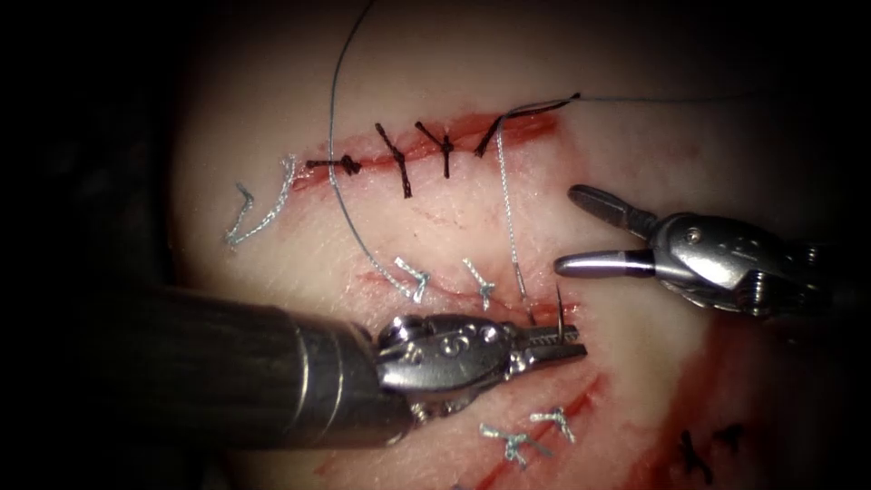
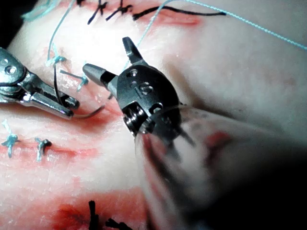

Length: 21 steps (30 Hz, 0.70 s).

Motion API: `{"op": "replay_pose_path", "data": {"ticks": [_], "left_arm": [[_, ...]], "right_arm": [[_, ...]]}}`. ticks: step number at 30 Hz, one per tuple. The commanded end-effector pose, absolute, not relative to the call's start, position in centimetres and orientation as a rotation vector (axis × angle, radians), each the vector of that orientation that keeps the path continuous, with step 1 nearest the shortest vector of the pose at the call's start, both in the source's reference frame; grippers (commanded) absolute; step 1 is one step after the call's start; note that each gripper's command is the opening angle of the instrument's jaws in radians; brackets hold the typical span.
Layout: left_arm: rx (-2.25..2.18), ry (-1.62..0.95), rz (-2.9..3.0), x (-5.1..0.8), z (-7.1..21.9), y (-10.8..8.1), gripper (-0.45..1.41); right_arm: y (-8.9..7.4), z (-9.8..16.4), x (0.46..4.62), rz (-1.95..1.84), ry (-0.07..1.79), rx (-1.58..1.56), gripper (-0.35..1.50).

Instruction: Wound Closure

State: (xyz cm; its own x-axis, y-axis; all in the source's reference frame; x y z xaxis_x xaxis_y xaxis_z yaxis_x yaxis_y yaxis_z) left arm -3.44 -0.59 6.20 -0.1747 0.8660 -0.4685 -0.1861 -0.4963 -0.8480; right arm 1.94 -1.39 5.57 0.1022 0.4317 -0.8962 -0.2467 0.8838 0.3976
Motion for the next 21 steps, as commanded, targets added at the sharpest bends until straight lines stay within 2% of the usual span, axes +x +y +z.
{"op": "replay_pose_path", "data": {"ticks": [1, 8, 9, 10, 11, 12, 13, 14, 21], "left_arm": [[-1.288, -0.874, 1.707, -3.48, 6.2, -0.6, -0.45], [-1.136, -1.09, 1.161, -3.35, 5.7, -0.2, -0.45], [-1.137, -1.149, 1.042, -3.27, 5.6, 0.0, -0.45], [-1.137, -1.149, 1.042, -3.27, 5.6, 0.0, -0.45], [-1.13, -1.164, 0.994, -3.23, 5.5, 0.0, -0.45], [-1.126, -1.175, 0.95, -3.19, 5.4, 0.1, -0.45], [-1.105, -1.204, 0.846, -3.08, 5.3, 0.2, -0.45], [-1.108, -1.213, 0.806, -3.03, 5.3, 0.3, -0.45], [-1.195, -1.211, 0.646, -2.72, 5.1, 0.7, -0.45]], "right_arm": [[-1.4, 5.6, 2.04, 0.51, 1.382, 0.158, 1.26], [-1.4, 5.6, 2.16, 0.516, 1.385, 0.149, 1.18], [-1.4, 5.6, 2.22, 0.519, 1.383, 0.146, 1.1], [-1.4, 5.6, 2.22, 0.519, 1.383, 0.146, 1.1], [-1.4, 5.6, 2.25, 0.521, 1.382, 0.144, 0.96], [-1.4, 5.6, 2.28, 0.509, 1.384, 0.149, 0.74], [-1.4, 5.6, 2.37, 0.454, 1.403, 0.216, -0.11], [-1.4, 5.6, 2.41, 0.418, 1.414, 0.257, -0.35], [-1.7, 5.6, 2.74, 0.28, 1.436, 0.452, -0.35]]}}
